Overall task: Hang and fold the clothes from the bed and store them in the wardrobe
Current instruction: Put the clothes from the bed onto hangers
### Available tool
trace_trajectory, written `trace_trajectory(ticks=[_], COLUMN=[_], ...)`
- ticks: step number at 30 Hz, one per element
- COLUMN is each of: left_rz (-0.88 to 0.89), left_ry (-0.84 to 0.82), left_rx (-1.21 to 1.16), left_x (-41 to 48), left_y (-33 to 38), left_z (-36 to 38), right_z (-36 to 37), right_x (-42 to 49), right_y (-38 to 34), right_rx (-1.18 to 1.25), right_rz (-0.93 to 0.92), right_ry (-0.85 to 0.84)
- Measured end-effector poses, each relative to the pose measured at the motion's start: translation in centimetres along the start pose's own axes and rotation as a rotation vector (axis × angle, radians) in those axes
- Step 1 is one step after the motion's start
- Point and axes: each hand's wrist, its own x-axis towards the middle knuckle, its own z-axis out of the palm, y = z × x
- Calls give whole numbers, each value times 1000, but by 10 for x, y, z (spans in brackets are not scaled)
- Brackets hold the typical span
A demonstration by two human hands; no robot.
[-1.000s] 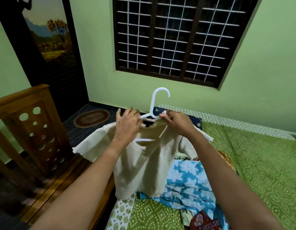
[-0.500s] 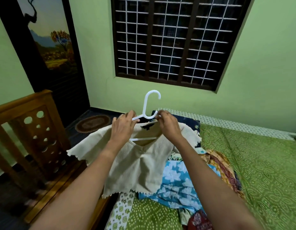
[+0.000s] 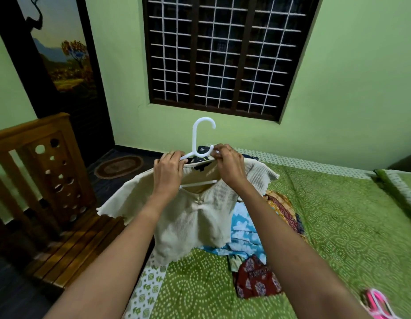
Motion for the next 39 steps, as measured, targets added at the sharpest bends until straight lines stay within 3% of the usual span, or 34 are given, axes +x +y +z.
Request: trace_trajectory(ticks=[12, 16, 28, 39], left_rz=[97, 88, 262, 194], left_ry=[-90, -162, -389, -531], left_rx=[-140, -219, -378, -468], left_x=[-163, -223, -369, -494], left_y=[130, 183, 356, 491], left_z=[-85, -105, -101, -72], right_z=[-121, -169, -313, -409], right_x=[-225, -303, -499, -636], right_y=[-5, 4, 84, 177], right_rx=[22, -2, -87, -142], right_rz=[209, 291, 494, 537], right_ry=[160, 145, 188, 79])
